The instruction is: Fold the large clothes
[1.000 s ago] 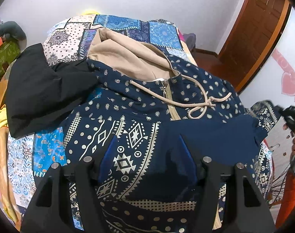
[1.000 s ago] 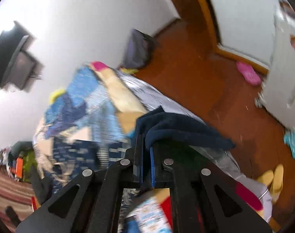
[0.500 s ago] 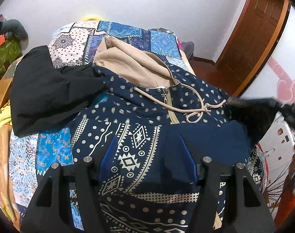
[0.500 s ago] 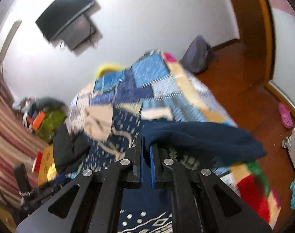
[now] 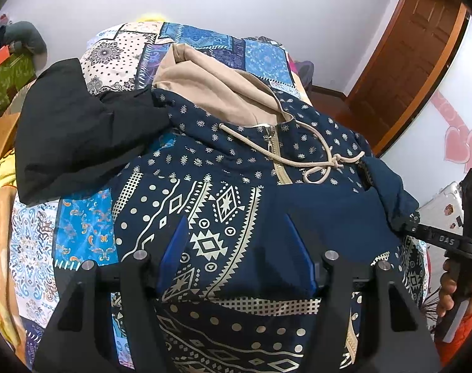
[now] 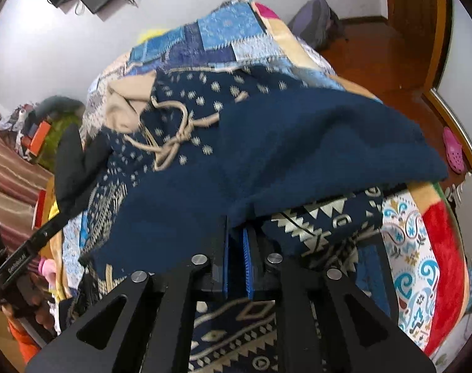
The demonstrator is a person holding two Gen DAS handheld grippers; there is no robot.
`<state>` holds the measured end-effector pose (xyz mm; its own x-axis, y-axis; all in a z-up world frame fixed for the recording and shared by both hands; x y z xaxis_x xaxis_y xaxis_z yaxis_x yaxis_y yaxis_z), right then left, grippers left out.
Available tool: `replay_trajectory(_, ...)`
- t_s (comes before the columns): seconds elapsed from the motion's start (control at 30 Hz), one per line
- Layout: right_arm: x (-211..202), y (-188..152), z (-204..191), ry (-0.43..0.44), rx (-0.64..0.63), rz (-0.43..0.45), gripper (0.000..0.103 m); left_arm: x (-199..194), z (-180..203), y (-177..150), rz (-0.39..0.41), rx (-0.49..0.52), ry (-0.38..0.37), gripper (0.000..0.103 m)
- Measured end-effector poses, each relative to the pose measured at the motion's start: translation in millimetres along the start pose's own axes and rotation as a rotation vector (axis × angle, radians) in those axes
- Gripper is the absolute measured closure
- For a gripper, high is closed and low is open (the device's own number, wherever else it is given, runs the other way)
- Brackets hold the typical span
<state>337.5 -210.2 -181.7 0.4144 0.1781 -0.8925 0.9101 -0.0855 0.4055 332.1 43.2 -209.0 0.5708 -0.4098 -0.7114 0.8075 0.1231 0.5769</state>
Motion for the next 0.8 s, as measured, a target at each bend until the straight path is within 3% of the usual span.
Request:
replay_trajectory(0.2,-22,4,6,0.060,0.029,0.033,0.076,3,6,0,-0.005,0.016,-0.003,0.041)
replay_trajectory(0.37,-53,15,29,0.053,0.123,0.136,0.062,5,10,0,-0.007,0.024,-0.004,0.041)
replay_trajectory(0.57,-63,31,69,-0.015,0.279,0.213,0.061,7,15,0,-0.010,0.035,-0.006,0.041)
replay_trajectory(0.8,-33,33,119,-0.051,0.466,0.159,0.061,12,16,0,-0.021,0.036,-0.009,0.041)
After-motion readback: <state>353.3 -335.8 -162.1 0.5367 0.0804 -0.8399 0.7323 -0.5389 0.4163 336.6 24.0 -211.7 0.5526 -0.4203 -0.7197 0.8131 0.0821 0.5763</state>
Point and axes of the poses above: each gripper's, at about its wrist camera, not at the fingertips, and x roughly the way its jaws point, z to its right, y to its top, the point moved 4 cm from there along x, roughly the way its jaws point, and after that the axes turned 13 degrees about -y, right-handed, at the moved point
